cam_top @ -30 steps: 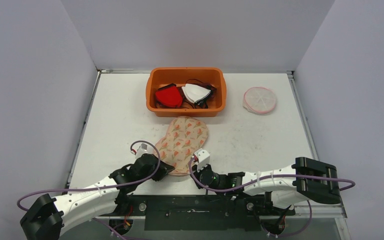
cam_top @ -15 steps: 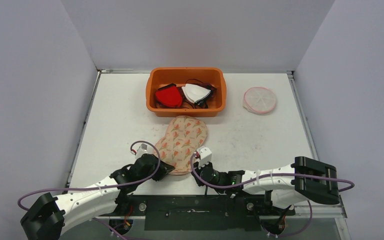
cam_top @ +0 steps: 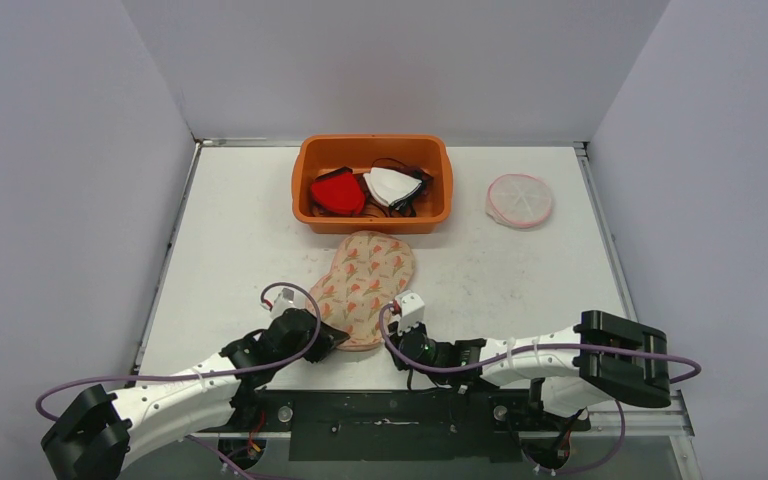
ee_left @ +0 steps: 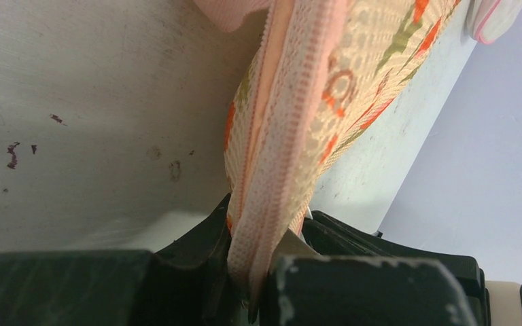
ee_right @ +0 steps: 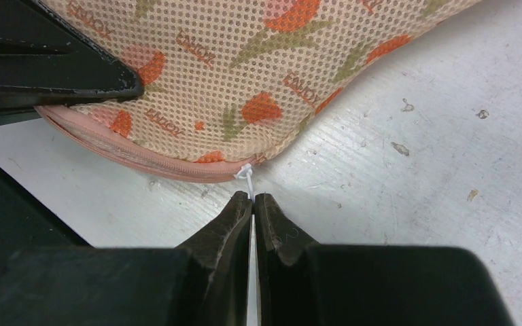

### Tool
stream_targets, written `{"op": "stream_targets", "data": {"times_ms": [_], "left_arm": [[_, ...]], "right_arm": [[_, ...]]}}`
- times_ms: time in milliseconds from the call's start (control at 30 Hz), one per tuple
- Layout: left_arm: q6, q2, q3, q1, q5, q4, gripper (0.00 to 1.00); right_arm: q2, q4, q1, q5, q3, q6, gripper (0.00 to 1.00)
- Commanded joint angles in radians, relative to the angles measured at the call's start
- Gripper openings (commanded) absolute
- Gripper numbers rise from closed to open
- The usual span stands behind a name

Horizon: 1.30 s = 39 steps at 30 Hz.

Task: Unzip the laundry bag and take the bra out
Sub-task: Unzip the laundry bag at the center of the board.

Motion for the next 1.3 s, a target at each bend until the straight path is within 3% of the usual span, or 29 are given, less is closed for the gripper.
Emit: {"op": "stream_targets", "data": {"times_ms": [0, 67, 200, 333, 533, 767, 900, 967, 1267], "left_arm": [[0.008, -0.004, 0.000, 0.005, -0.021, 0.024, 0.00], [0.008, 0.000, 0.004, 0.005, -0.020, 0.032, 0.00], [0.005, 0.022, 0.013, -0.005, -0.027, 0.062, 0.00], [-0.001, 0.074, 0.038, -0.029, -0.044, 0.119, 0.00], [-0.048, 0.203, 0.100, -0.156, -0.177, 0.186, 0.04], [0.052, 0.386, 0.199, -0.180, -0.129, 0.224, 0.41], [0.140, 0.366, 0.218, -0.183, -0.112, 0.166, 0.79], [0.192, 0.333, 0.242, -0.194, -0.122, 0.061, 0.90], [0.418, 0.034, 0.297, -0.206, -0.308, -0.376, 0.94]], "right_arm": [[-0.044, -0.023, -0.013, 0.028, -0.009, 0.014, 0.08], [-0.084, -0.051, -0.012, 0.014, -0.012, 0.020, 0.18], [-0.179, -0.133, -0.013, -0.011, -0.006, 0.040, 0.55], [-0.281, -0.202, -0.016, 0.025, -0.017, 0.080, 0.72], [-0.425, -0.249, -0.040, 0.134, -0.072, 0.135, 0.76], [-0.517, -0.309, -0.055, 0.225, -0.106, 0.157, 0.77], [-0.551, -0.332, -0.059, 0.235, -0.122, 0.166, 0.77], [-0.562, -0.340, -0.059, 0.237, -0.124, 0.167, 0.78], [-0.548, -0.299, -0.064, 0.208, -0.120, 0.129, 0.79]]}}
